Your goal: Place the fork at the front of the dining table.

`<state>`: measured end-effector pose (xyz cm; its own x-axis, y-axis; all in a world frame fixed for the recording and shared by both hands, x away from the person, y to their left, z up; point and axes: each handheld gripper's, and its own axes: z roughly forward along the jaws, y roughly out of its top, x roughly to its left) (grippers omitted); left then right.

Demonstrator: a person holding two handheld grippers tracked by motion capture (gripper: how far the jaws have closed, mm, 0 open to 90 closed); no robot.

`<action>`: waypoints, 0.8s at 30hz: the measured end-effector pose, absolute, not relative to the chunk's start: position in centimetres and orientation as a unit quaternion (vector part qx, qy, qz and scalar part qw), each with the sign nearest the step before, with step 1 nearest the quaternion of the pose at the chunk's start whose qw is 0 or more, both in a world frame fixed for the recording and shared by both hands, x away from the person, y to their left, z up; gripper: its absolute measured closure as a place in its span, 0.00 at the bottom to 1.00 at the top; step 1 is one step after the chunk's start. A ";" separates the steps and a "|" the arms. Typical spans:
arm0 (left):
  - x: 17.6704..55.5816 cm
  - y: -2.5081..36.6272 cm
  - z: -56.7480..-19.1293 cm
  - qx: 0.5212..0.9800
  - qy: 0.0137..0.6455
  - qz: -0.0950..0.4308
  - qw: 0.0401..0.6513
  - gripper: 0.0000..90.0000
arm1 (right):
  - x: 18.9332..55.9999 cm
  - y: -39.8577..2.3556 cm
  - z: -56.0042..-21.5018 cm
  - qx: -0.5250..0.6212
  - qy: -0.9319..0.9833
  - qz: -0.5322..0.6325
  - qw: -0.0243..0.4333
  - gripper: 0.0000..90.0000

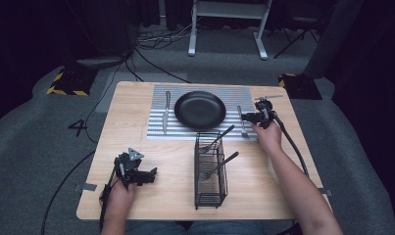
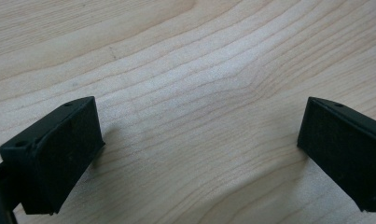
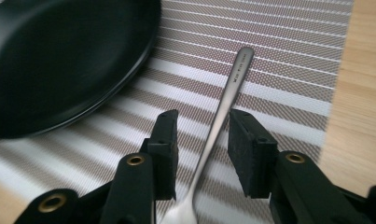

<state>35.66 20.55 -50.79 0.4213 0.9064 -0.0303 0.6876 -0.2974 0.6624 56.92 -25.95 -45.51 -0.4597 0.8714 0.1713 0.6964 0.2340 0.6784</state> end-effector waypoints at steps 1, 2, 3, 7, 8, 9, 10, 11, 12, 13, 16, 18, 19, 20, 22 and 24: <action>35.7 20.5 -50.8 0.785 0.507 0.179 0.306 0.00 | 56.3 -26.3 -45.0 0.501 0.777 0.361 0.119 0.69; 35.7 20.5 -50.8 0.785 0.507 0.179 0.306 0.00 | 55.7 -26.6 -44.8 0.498 0.778 0.365 0.116 0.69; 35.7 20.5 -50.8 0.785 0.508 0.178 0.306 0.00 | 54.9 -27.0 -44.5 0.493 0.781 0.367 0.108 0.69; 35.7 20.5 -50.8 0.785 0.508 0.178 0.306 0.00 | 52.4 -28.0 -43.9 0.468 0.803 0.359 0.089 0.70; 35.7 20.6 -50.8 0.786 0.508 0.178 0.306 0.00 | 51.8 -28.1 -43.8 0.464 0.807 0.356 0.082 0.71; 35.7 20.6 -50.8 0.785 0.508 0.178 0.306 0.00 | 51.2 -28.2 -43.9 0.458 0.812 0.353 0.079 0.71; 35.7 20.6 -50.8 0.785 0.508 0.178 0.306 0.00 | 50.6 -28.2 -43.9 0.450 0.818 0.350 0.079 0.71; 35.7 20.6 -50.8 0.786 0.508 0.178 0.306 0.00 | 50.1 -28.1 -44.0 0.442 0.824 0.343 0.085 0.71; 35.7 20.5 -50.8 0.785 0.508 0.178 0.306 0.00 | 49.6 -27.9 -44.2 0.434 0.832 0.335 0.091 0.71; 35.7 20.6 -50.8 0.785 0.508 0.178 0.306 0.00 | 49.2 -27.7 -44.4 0.425 0.837 0.328 0.101 0.71; 35.7 20.5 -50.8 0.785 0.508 0.178 0.306 0.00 | 48.7 -27.1 -45.4 0.417 0.847 0.312 0.105 0.72; 35.7 20.6 -50.8 0.786 0.507 0.178 0.306 0.00 | 48.8 -26.8 -46.0 0.421 0.849 0.303 0.102 0.75; 35.7 20.6 -50.8 0.786 0.507 0.178 0.305 0.00 | 49.0 -26.8 -46.4 0.423 0.847 0.306 0.098 0.75; 35.7 20.6 -50.8 0.786 0.507 0.178 0.305 0.00 | 49.3 -26.8 -46.6 0.428 0.845 0.308 0.092 0.75; 35.7 20.6 -50.8 0.786 0.507 0.178 0.305 0.00 | 49.9 -26.7 -46.9 0.435 0.838 0.316 0.090 0.76; 35.7 20.6 -50.8 0.786 0.507 0.178 0.305 0.00 | 50.6 -26.5 -47.2 0.438 0.833 0.325 0.090 0.75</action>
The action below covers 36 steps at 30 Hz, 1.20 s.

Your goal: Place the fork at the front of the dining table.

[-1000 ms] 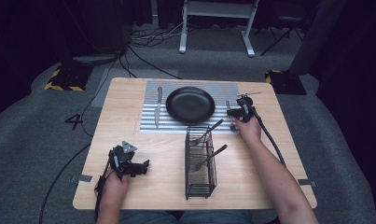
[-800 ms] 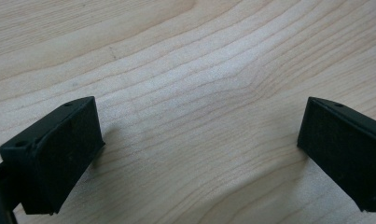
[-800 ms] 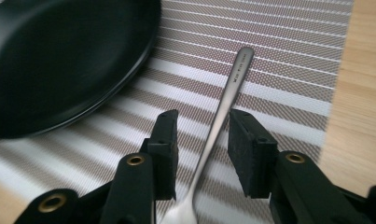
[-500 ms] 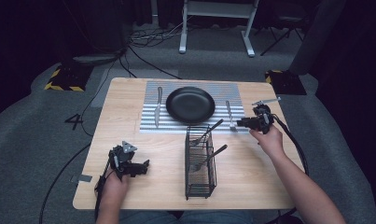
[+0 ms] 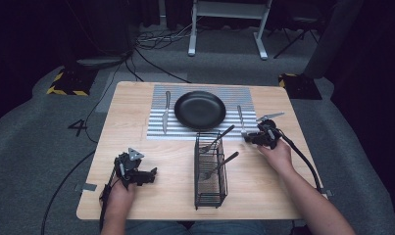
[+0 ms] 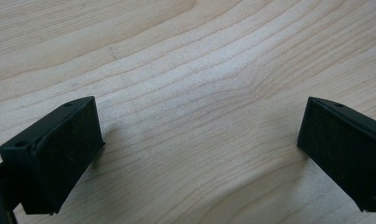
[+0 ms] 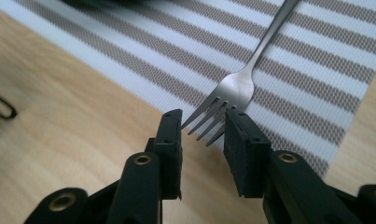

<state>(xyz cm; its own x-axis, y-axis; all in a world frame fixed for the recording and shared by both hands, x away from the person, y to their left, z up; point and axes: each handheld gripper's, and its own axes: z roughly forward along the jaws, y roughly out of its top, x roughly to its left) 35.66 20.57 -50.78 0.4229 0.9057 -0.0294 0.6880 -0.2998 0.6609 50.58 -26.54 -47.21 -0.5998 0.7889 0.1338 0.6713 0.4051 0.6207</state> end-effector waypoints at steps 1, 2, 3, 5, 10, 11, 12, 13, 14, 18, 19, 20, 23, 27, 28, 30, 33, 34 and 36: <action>35.7 20.6 -50.8 0.786 0.507 0.178 0.306 0.00 | 51.0 -26.5 -47.3 0.444 0.828 0.331 0.089 0.74; 35.7 20.6 -50.8 0.786 0.507 0.177 0.306 0.00 | 51.4 -26.5 -47.4 0.447 0.825 0.336 0.088 0.74; 35.7 20.6 -50.8 0.786 0.507 0.177 0.306 0.00 | 51.8 -26.6 -47.5 0.448 0.821 0.342 0.090 0.74; 35.7 20.6 -50.8 0.786 0.507 0.178 0.306 0.00 | 52.6 -26.7 -47.6 0.458 0.813 0.348 0.091 0.74; 35.7 20.6 -50.8 0.786 0.507 0.177 0.306 0.00 | 54.1 -27.5 -48.0 0.470 0.797 0.368 0.094 0.73; 35.7 20.6 -50.8 0.786 0.507 0.177 0.306 0.00 | 54.4 -27.6 -48.1 0.471 0.795 0.371 0.095 0.72; 35.7 20.6 -50.8 0.786 0.507 0.177 0.306 0.00 | 54.6 -27.7 -48.2 0.471 0.794 0.373 0.097 0.72; 35.7 20.6 -50.8 0.786 0.507 0.177 0.306 0.00 | 54.8 -27.9 -48.2 0.470 0.793 0.376 0.100 0.72; 35.7 20.6 -50.8 0.786 0.507 0.177 0.306 0.00 | 55.0 -27.9 -48.3 0.467 0.793 0.379 0.101 0.72; 35.7 20.6 -50.8 0.786 0.507 0.178 0.306 0.00 | 55.4 -27.8 -48.4 0.459 0.795 0.384 0.104 0.71; 35.7 20.6 -50.8 0.786 0.507 0.177 0.306 0.00 | 55.5 -27.7 -48.5 0.457 0.795 0.384 0.108 0.70; 35.7 20.6 -50.8 0.786 0.507 0.177 0.306 0.00 | 55.4 -27.6 -48.5 0.456 0.794 0.385 0.111 0.69; 35.7 20.6 -50.8 0.786 0.507 0.177 0.306 0.00 | 55.4 -27.4 -48.6 0.457 0.793 0.386 0.112 0.68; 35.7 20.6 -50.8 0.786 0.507 0.177 0.306 0.00 | 55.3 -27.3 -48.4 0.457 0.791 0.392 0.105 0.68; 35.7 20.6 -50.8 0.786 0.507 0.177 0.306 0.00 | 55.2 -27.3 -48.3 0.457 0.791 0.392 0.107 0.68; 35.7 20.6 -50.8 0.786 0.507 0.177 0.306 0.00 | 55.0 -27.5 -47.9 0.461 0.788 0.395 0.105 0.67; 35.7 20.6 -50.8 0.786 0.507 0.177 0.306 0.00 | 54.2 -28.1 -46.7 0.460 0.784 0.398 0.122 0.63; 35.7 20.6 -50.8 0.786 0.507 0.178 0.306 0.00 | 53.9 -28.2 -46.1 0.457 0.784 0.400 0.130 0.61; 35.7 20.6 -50.8 0.786 0.507 0.177 0.306 0.00 | 53.5 -28.4 -45.5 0.457 0.782 0.401 0.136 0.60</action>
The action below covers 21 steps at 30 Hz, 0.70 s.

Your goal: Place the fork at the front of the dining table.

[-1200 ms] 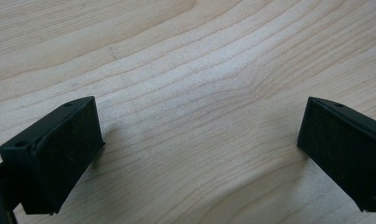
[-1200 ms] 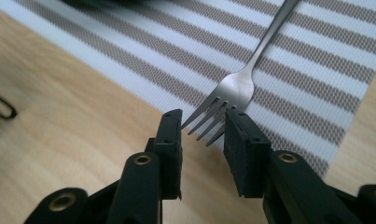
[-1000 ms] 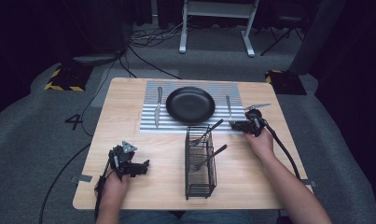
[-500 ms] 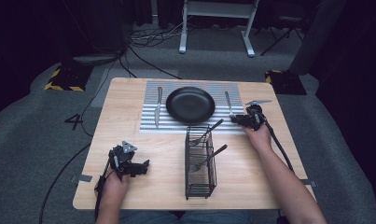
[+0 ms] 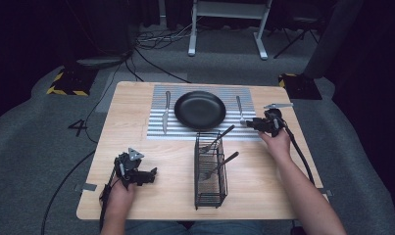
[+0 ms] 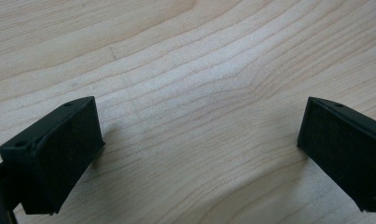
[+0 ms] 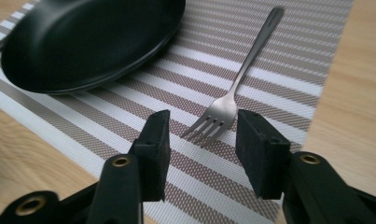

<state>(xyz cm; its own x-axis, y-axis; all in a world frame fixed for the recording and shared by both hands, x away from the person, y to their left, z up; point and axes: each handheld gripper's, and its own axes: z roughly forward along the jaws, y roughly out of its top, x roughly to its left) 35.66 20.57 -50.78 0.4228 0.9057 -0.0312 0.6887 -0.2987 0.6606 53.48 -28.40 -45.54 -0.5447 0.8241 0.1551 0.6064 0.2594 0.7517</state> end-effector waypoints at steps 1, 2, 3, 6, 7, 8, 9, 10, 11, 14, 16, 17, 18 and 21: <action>35.7 20.6 -50.8 0.786 0.507 0.177 0.306 0.00 | 52.6 -28.7 -44.3 0.457 0.778 0.408 0.140 0.58; 35.7 20.6 -50.8 0.786 0.507 0.178 0.306 0.00 | 52.1 -28.8 -43.7 0.454 0.777 0.412 0.142 0.57; 35.7 20.6 -50.8 0.786 0.507 0.178 0.306 0.00 | 51.5 -28.8 -43.2 0.451 0.777 0.413 0.146 0.56; 35.7 20.6 -50.8 0.786 0.507 0.178 0.306 0.00 | 50.3 -28.8 -42.1 0.441 0.780 0.416 0.157 0.55; 35.7 20.6 -50.8 0.786 0.507 0.178 0.305 0.00 | 49.1 -28.8 -41.2 0.424 0.786 0.416 0.172 0.54; 35.7 20.6 -50.8 0.786 0.507 0.178 0.305 0.00 | 49.1 -28.8 -41.2 0.424 0.786 0.416 0.172 0.54; 35.7 20.6 -50.8 0.786 0.507 0.178 0.306 0.00 | 48.1 -28.7 -40.7 0.405 0.797 0.410 0.183 0.53; 35.7 20.6 -50.8 0.786 0.507 0.178 0.306 0.00 | 48.1 -28.7 -40.7 0.405 0.797 0.410 0.183 0.53; 35.7 20.6 -50.8 0.786 0.507 0.177 0.306 0.00 | 47.6 -28.7 -40.5 0.402 0.802 0.402 0.182 0.53; 35.7 20.6 -50.8 0.786 0.507 0.177 0.306 0.00 | 46.2 -29.0 -39.9 0.415 0.811 0.384 0.154 0.53; 35.7 20.6 -50.8 0.786 0.507 0.178 0.306 0.00 | 44.4 -29.6 -39.5 0.404 0.811 0.390 0.165 0.51; 35.7 20.6 -50.8 0.786 0.507 0.178 0.306 0.00 | 43.8 -29.8 -39.4 0.402 0.810 0.393 0.168 0.51; 35.7 20.6 -50.8 0.786 0.507 0.178 0.306 0.00 | 43.3 -30.0 -39.3 0.399 0.809 0.397 0.170 0.51; 35.7 20.6 -50.8 0.786 0.507 0.177 0.306 0.00 | 41.7 -30.8 -39.0 0.395 0.807 0.404 0.171 0.50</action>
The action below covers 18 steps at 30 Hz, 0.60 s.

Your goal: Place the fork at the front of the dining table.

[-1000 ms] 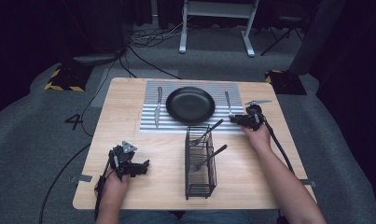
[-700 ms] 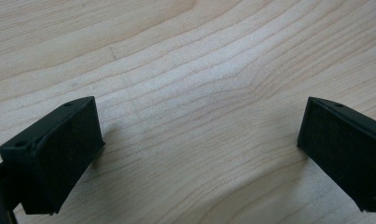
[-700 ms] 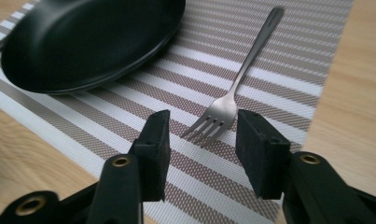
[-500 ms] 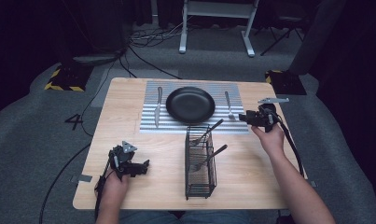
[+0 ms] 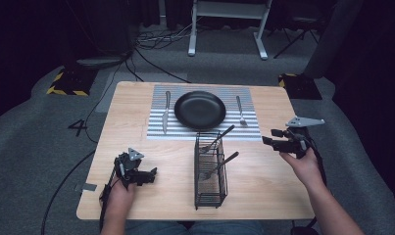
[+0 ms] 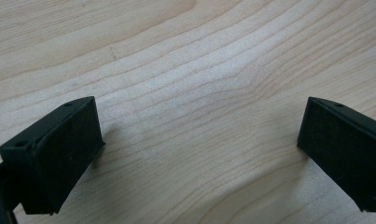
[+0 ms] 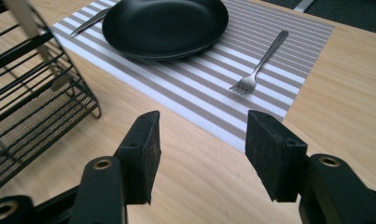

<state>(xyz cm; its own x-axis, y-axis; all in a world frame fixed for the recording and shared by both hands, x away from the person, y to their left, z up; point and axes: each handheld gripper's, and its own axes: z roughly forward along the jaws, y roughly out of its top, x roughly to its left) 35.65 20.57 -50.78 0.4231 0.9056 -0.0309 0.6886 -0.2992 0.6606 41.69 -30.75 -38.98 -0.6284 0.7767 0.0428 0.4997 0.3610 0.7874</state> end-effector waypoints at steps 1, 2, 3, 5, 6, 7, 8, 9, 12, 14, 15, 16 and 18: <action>35.7 20.6 -50.8 0.786 0.507 0.178 0.306 0.00 | 41.2 -31.0 -39.0 0.395 0.805 0.408 0.169 0.50; 35.7 20.6 -50.8 0.786 0.507 0.178 0.306 0.00 | 40.9 -31.2 -39.0 0.394 0.805 0.411 0.166 0.50; 35.7 20.6 -50.8 0.786 0.507 0.178 0.306 0.00 | 40.5 -31.5 -39.1 0.394 0.805 0.413 0.160 0.49; 35.7 20.6 -50.8 0.786 0.507 0.178 0.306 0.00 | 39.8 -31.8 -39.3 0.396 0.806 0.411 0.155 0.49; 35.7 20.6 -50.8 0.786 0.507 0.178 0.306 0.00 | 39.4 -31.9 -39.4 0.397 0.806 0.412 0.153 0.49; 35.7 20.6 -50.8 0.786 0.507 0.177 0.306 0.00 | 39.1 -32.1 -39.4 0.397 0.805 0.414 0.149 0.48; 35.7 20.6 -50.8 0.786 0.507 0.177 0.306 0.00 | 38.8 -32.3 -39.5 0.398 0.804 0.417 0.145 0.48; 35.7 20.6 -50.8 0.786 0.507 0.178 0.306 0.00 | 38.5 -32.5 -39.6 0.399 0.804 0.418 0.141 0.47; 35.7 20.6 -50.8 0.786 0.507 0.178 0.306 0.00 | 37.8 -32.8 -39.9 0.401 0.803 0.421 0.131 0.44; 35.7 20.6 -50.8 0.786 0.507 0.178 0.306 0.00 | 37.4 -33.0 -40.0 0.402 0.803 0.422 0.126 0.42; 35.7 20.6 -50.8 0.786 0.507 0.178 0.306 0.00 | 37.3 -33.1 -40.1 0.401 0.803 0.422 0.128 0.40; 35.7 20.6 -50.8 0.786 0.507 0.178 0.306 0.00 | 37.3 -33.1 -40.1 0.401 0.803 0.422 0.128 0.40; 35.7 20.6 -50.8 0.786 0.507 0.178 0.306 0.00 | 36.9 -33.3 -40.6 0.393 0.805 0.423 0.137 0.37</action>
